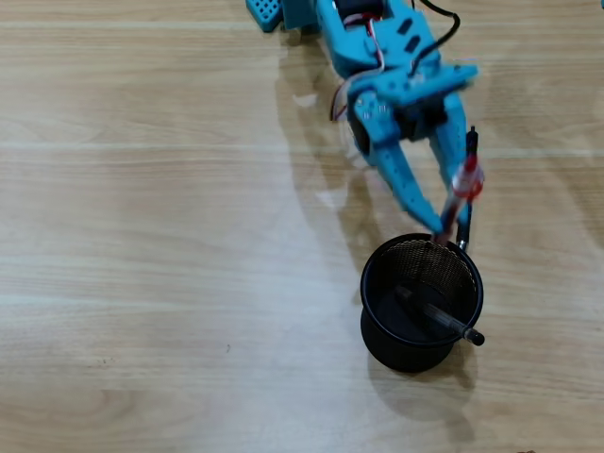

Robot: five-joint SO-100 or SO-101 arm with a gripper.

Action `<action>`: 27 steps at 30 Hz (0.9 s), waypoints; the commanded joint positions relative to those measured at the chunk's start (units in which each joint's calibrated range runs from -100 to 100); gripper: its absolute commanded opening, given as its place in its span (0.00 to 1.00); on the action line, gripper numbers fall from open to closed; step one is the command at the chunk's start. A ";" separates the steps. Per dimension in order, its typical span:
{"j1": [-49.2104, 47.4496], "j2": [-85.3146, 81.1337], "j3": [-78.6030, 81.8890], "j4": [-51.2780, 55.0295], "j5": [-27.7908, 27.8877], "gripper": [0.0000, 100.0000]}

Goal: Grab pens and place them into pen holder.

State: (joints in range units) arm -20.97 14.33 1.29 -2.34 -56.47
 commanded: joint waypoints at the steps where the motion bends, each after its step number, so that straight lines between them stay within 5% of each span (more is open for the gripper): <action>1: 1.50 4.02 -0.61 -5.97 -0.25 0.02; 7: 2.23 9.48 -0.61 -13.20 -0.30 0.03; 13: 1.95 10.40 -0.79 -13.38 -0.30 0.19; 22: 1.59 5.95 0.20 -11.48 0.26 0.15; 27: 1.41 -3.71 5.52 1.09 2.04 0.06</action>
State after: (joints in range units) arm -19.35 20.87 5.02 -9.43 -56.47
